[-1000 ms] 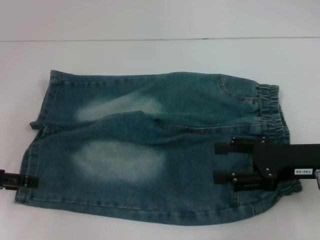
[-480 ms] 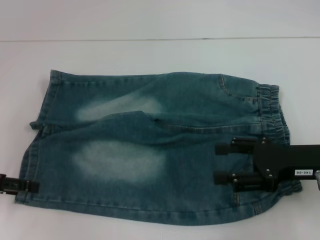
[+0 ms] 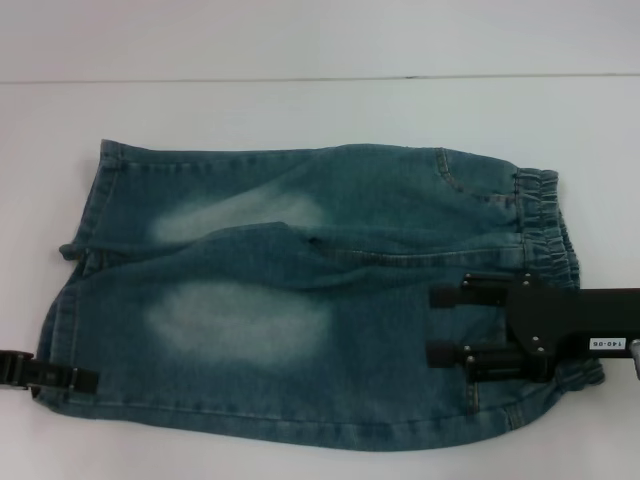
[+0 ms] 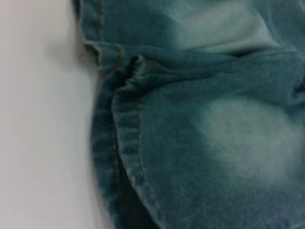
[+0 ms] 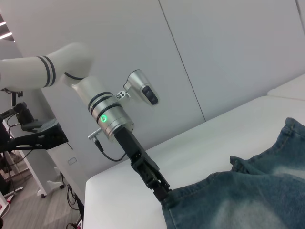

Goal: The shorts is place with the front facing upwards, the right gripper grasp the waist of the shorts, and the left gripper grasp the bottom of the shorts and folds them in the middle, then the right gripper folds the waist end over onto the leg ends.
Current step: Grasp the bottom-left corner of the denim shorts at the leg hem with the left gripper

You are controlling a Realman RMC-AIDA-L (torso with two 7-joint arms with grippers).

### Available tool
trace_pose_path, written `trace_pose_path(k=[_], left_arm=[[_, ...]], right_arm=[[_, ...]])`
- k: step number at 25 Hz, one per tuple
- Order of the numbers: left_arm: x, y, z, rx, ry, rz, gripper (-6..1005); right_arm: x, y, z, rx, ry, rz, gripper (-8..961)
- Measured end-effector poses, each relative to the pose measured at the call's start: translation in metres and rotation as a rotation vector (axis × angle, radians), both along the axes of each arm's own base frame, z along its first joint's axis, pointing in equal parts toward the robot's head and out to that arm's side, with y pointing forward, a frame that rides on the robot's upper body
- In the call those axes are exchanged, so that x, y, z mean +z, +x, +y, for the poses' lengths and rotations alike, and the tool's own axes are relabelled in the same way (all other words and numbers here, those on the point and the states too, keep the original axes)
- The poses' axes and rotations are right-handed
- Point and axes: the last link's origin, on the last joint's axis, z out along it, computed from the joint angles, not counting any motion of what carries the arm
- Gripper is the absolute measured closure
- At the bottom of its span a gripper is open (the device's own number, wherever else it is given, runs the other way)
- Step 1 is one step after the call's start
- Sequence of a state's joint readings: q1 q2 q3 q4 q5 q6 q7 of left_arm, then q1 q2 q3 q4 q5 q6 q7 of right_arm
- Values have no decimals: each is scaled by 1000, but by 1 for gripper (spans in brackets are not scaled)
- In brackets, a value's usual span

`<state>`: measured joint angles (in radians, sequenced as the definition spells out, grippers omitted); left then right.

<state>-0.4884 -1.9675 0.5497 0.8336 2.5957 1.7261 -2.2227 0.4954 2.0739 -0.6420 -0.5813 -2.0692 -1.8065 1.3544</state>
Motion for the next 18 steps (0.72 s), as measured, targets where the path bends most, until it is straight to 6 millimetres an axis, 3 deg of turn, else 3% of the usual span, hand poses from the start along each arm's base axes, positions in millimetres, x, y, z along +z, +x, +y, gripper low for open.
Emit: trace_pose_path(k=[5,7,12,18], left_arm=[[3,2,3,-26,13,21,152],[4,1,3,-27,24,30,356],[4,1,2,-36,19,30,587],[2,1,1,-41,8,30,705]], right_arm=[[0,0,0,0,1,2,127],[0,0,0,-1,1,1,127],[1,1,-1,-2,2,2,127],[4,2,0,-11,14,8,127]])
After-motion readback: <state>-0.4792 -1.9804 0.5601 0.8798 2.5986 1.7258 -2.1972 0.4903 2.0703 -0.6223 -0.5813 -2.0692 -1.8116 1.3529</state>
